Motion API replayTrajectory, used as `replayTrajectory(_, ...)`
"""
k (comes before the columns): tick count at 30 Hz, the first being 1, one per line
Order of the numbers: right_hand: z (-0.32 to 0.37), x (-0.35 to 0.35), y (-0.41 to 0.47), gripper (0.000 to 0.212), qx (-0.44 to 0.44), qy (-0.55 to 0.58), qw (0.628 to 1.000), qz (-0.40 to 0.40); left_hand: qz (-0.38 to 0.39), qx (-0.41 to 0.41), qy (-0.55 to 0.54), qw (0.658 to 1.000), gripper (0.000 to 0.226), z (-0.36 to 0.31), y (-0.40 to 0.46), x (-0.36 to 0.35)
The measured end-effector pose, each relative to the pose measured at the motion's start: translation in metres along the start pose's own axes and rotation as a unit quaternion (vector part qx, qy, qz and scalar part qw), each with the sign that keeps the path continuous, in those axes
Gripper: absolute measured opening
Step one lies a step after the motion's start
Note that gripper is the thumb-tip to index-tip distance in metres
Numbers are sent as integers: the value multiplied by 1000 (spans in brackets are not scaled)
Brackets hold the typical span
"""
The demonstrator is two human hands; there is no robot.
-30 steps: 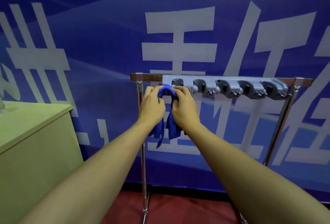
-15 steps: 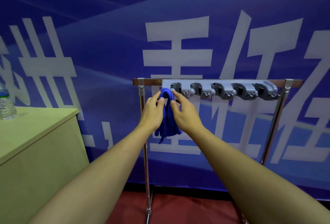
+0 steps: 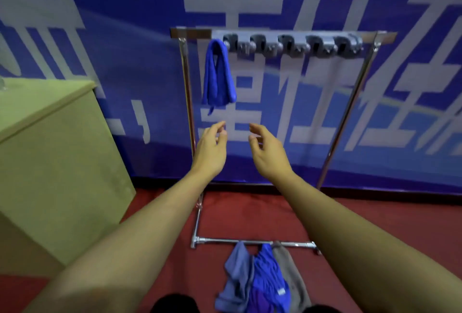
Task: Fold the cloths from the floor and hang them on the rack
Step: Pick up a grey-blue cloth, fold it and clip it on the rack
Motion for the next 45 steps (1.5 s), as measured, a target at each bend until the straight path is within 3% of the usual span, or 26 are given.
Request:
replayTrajectory(12, -146, -65, -162, 33, -142, -23, 981, 132, 140, 124, 8, 982, 39, 172, -128, -121)
replayTrajectory(19, -248, -110, -205, 36, -172, -41, 964, 197, 220, 85, 126, 964, 39, 250, -117, -172)
replayTrajectory(27, -368, -188, -267, 44, -208, -64, 936, 277, 329, 93, 218, 914, 45, 381, -138, -247)
replayTrajectory(30, -404, -213, -296, 48, -244, -43, 923, 294, 333, 155, 192, 910, 46, 432, -155, -274)
replayTrajectory(35, -449, -248, -331, 49, -296, -10, 903, 311, 313, 331, 86, 886, 51, 503, -181, -306)
replayTrajectory(41, -478, -293, -361, 54, -338, 16, 880, 334, 291, 401, 112, 861, 54, 562, -193, -316)
replayTrajectory(45, -489, -315, -374, 53, -408, 60, 858, 307, 214, 543, 53, 810, 52, 602, -211, -312)
Point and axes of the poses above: each hand's wrist, its own y-axis towards the middle knuckle, its own x-axis out of the back of the hand, z = x × y, the point moved 9 cm from there along y, towards the middle knuckle, and after that the axes turned 8 degrees about x, right-handed, at the moved point
